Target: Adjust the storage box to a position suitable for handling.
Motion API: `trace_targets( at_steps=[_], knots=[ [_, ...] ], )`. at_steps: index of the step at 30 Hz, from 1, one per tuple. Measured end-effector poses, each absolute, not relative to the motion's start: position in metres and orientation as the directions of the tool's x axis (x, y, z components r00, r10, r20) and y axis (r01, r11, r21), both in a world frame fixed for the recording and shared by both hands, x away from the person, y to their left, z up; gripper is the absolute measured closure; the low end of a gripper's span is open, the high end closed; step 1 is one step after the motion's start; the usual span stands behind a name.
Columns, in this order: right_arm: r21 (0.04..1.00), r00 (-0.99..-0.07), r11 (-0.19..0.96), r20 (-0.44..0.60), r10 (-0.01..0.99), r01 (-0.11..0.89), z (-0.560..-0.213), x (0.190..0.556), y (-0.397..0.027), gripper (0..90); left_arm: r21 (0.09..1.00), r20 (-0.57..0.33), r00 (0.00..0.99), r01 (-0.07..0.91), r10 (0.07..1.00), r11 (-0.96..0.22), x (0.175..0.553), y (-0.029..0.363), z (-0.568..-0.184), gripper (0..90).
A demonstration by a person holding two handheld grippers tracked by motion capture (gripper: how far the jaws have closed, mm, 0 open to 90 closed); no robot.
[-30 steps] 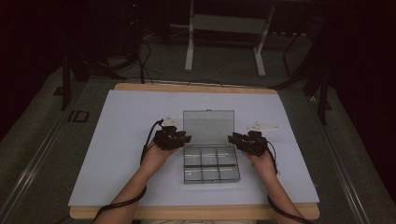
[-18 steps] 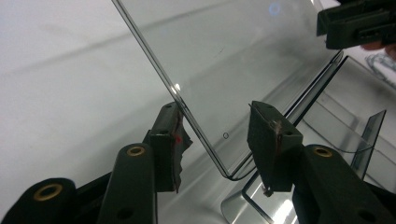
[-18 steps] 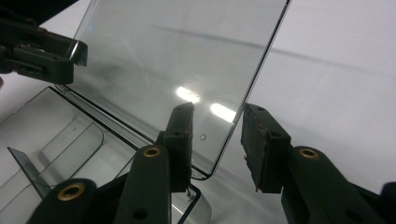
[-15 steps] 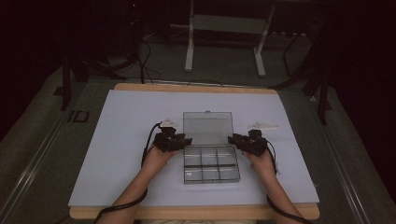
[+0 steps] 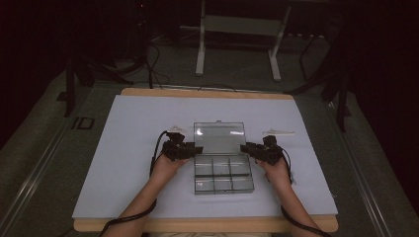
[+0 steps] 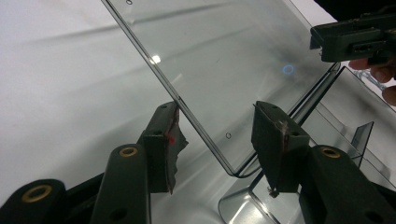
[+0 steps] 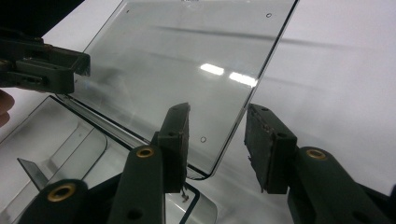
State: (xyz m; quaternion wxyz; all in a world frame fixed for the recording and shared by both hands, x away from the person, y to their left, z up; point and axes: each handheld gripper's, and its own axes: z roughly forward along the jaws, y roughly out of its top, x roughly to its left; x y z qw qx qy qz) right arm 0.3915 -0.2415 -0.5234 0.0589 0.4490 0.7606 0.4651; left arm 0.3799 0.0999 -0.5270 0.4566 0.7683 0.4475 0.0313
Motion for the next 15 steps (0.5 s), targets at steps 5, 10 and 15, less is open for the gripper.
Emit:
trace_targets(
  at_steps=[5, 10, 15],
  knots=[
    [0.754, -0.582, 0.164, 0.330, 0.743, 0.636, -0.5230, 0.3916, -0.2403, 59.7, 0.714, -0.384, 0.588, 0.678, 0.712, -0.174, 0.3824, 0.1008, -0.5278, 52.1],
    [0.742, -0.572, 0.155, 0.349, 0.742, 0.653, -0.5263, 0.3928, -0.2388, 55.8, 0.716, -0.355, 0.579, 0.673, 0.734, -0.184, 0.3824, 0.0985, -0.5299, 50.1],
    [0.739, -0.572, 0.156, 0.351, 0.741, 0.656, -0.5281, 0.3930, -0.2390, 55.8, 0.717, -0.349, 0.582, 0.670, 0.735, -0.190, 0.3830, 0.0975, -0.5294, 49.9]
  ],
)
